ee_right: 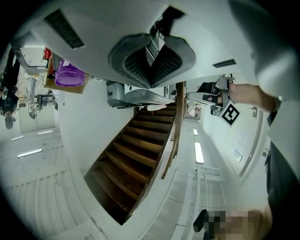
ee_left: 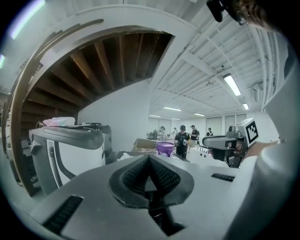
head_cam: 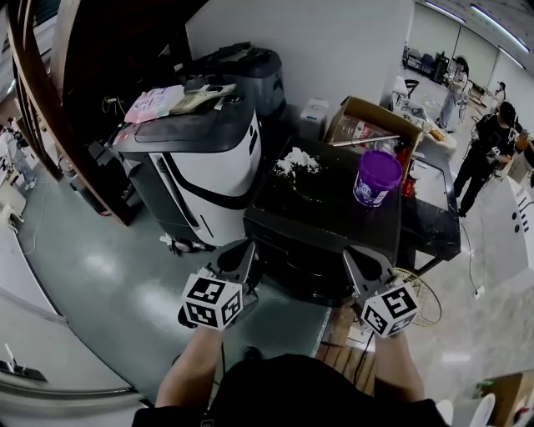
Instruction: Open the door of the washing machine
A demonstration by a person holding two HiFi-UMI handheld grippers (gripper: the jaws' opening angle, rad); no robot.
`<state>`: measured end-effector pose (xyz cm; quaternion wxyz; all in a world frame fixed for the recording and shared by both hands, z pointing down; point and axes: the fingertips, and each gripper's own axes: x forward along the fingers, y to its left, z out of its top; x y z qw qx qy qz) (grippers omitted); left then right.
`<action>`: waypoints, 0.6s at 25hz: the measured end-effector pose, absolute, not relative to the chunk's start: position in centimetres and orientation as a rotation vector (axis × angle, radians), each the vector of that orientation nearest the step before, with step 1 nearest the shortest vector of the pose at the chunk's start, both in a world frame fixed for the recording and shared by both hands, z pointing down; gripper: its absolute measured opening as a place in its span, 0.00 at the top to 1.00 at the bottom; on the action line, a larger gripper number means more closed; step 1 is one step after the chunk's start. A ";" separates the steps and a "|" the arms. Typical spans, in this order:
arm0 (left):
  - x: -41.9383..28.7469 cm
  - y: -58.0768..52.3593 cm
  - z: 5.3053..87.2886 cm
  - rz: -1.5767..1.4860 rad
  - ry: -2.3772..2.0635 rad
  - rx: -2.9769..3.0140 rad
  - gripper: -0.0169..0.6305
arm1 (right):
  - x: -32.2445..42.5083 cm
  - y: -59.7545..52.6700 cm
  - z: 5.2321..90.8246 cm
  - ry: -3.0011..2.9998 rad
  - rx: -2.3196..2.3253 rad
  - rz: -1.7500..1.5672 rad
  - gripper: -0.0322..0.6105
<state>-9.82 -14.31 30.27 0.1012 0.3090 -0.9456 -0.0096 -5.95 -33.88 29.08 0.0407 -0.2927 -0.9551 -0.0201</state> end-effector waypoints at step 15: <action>-10.8 -12.8 30.3 -0.034 -2.811 0.869 0.95 | -6.4 -32.7 29.3 -2.912 -0.939 -0.047 0.93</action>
